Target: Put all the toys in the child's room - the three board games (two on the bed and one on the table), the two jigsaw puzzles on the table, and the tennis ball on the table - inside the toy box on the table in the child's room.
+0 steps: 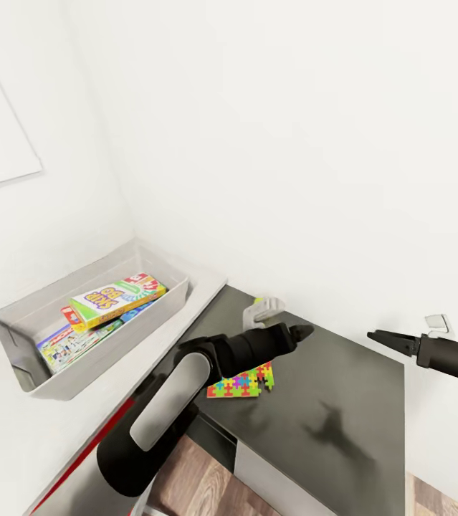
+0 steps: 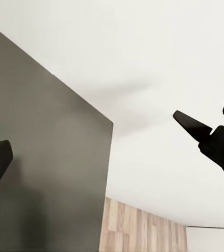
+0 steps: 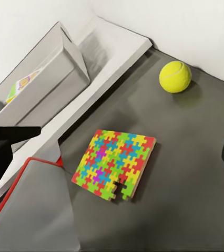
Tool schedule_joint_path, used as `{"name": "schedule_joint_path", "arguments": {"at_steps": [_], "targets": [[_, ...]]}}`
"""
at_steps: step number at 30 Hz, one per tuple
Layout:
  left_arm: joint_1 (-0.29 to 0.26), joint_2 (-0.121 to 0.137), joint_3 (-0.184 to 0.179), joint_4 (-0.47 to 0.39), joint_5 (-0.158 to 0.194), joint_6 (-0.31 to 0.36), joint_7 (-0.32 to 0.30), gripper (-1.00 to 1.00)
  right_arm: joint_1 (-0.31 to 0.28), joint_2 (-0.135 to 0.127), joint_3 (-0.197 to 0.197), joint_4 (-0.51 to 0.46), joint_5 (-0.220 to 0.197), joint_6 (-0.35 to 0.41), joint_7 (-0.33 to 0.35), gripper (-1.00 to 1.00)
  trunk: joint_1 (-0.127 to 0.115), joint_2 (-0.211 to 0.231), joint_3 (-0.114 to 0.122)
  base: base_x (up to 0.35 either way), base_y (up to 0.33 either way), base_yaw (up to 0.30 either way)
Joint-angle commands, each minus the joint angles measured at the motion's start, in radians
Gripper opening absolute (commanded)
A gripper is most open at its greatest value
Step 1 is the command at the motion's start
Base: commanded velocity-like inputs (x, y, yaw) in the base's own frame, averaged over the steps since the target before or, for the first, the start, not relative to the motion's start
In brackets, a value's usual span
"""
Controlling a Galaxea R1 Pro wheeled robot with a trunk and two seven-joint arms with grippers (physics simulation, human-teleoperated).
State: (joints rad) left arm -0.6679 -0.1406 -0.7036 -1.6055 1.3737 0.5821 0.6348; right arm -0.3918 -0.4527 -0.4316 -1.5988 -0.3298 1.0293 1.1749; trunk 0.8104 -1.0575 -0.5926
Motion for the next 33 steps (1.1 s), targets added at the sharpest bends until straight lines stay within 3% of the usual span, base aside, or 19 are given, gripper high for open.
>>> {"name": "schedule_joint_path", "arguments": {"at_steps": [1,8,10,18,24,33], "targets": [[0.005,0.002,0.001,-0.001,0.009,-0.001,0.013,1.00,0.003,0.001,-0.003,-0.004,0.020,0.005,-0.011,1.00,0.000,-0.001,0.000,0.000,0.000,-0.053],[0.027,0.014,0.004,-0.002,0.008,-0.004,0.031,1.00,0.008,0.007,-0.006,-0.009,0.093,0.006,-0.089,1.00,0.000,-0.001,0.010,0.000,0.000,-0.030],[0.034,0.019,0.003,-0.002,0.007,-0.005,0.066,1.00,0.009,0.010,-0.003,-0.011,0.127,0.006,-0.150,1.00,0.000,-0.001,0.013,0.000,0.000,-0.011],[0.048,0.025,-0.002,-0.001,0.006,-0.005,0.118,1.00,0.010,0.014,-0.001,-0.013,0.155,0.006,-0.232,1.00,0.000,-0.001,0.025,0.000,0.000,-0.011],[0.079,0.030,-0.001,-0.001,0.002,-0.006,0.129,1.00,0.010,0.015,-0.003,-0.013,0.162,0.006,-0.254,1.00,0.000,-0.001,0.035,0.000,0.000,-0.047],[0.097,0.030,0.000,-0.001,-0.051,-0.007,0.129,1.00,0.010,0.017,-0.003,-0.013,0.165,0.003,-0.263,1.00,0.000,-0.001,0.049,0.000,0.000,-0.069]]}}
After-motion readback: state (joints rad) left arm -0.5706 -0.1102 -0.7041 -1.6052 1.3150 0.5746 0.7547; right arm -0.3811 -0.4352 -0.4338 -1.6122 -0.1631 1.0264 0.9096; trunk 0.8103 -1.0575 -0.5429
